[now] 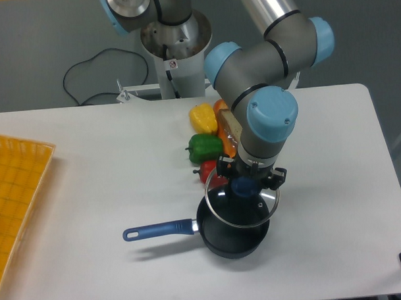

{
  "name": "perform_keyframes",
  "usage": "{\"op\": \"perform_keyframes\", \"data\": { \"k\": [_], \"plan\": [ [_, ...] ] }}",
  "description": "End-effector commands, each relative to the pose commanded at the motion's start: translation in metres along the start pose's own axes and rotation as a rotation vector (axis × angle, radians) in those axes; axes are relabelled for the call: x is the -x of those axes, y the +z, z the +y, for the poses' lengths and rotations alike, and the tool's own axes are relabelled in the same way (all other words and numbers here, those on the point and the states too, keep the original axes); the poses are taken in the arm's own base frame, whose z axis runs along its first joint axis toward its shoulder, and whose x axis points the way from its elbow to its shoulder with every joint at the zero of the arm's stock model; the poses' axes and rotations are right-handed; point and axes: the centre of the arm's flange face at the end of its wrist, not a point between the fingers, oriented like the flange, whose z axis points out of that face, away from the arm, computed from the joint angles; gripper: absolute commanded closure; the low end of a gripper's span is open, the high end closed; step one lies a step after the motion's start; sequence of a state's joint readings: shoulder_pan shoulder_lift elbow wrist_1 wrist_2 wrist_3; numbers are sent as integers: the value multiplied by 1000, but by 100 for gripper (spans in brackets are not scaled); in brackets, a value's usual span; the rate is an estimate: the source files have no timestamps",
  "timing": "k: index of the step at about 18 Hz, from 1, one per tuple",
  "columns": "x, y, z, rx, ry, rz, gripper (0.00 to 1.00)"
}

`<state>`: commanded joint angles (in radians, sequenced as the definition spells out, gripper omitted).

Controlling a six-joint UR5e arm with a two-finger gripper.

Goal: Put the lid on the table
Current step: 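Lift the glass lid off the black saucepan and carry it aside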

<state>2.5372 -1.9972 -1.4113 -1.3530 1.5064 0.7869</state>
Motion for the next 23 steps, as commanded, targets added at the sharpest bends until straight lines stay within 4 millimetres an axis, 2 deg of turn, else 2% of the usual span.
{"op": "perform_keyframes", "data": {
  "k": [8, 13, 23],
  "plan": [
    [4, 0, 1, -4, 9, -1, 44],
    [19, 1, 8, -7, 20, -1, 44],
    [74, 6, 48, -5, 61, 7, 44]
  ]
}}
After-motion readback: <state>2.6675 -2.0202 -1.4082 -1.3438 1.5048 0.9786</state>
